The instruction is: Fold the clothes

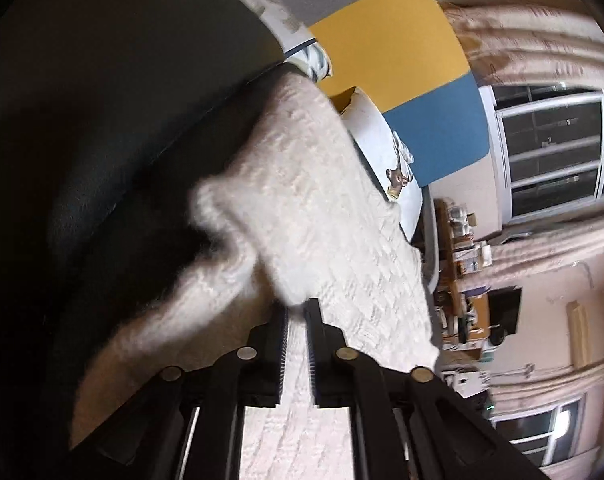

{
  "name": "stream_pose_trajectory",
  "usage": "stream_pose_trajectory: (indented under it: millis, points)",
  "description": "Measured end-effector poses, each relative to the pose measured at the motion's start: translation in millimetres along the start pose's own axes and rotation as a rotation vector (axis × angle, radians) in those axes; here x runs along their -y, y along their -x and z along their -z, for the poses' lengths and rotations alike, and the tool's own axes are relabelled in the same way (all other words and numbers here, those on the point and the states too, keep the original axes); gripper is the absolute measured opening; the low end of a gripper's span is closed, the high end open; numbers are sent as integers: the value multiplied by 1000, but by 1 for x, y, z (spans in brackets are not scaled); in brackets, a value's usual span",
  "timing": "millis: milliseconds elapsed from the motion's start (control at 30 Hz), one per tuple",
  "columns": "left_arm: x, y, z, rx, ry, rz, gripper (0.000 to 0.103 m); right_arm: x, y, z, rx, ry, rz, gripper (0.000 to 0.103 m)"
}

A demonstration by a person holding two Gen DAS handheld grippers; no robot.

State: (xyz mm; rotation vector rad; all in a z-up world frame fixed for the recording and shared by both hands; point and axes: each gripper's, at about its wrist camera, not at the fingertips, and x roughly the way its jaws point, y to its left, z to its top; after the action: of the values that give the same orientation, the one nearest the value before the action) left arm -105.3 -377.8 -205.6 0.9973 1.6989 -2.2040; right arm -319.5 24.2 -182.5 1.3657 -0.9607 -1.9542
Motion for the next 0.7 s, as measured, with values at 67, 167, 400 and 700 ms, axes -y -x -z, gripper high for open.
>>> stream_pose_trajectory:
  millis: [67,167,400,700]
  points:
    - [-4,1,-1,4,43,24,14,9,3,-1,19,-49,-30,15]
    - [-5,1,-1,15,55,32,13,15,8,-3,57,-77,-29,15]
    - [13,5,2,40,-55,24,5,-18,18,-3,96,130,115,11]
    - [-22,25,-9,40,175,118,27,-16,14,-3,67,211,232,11]
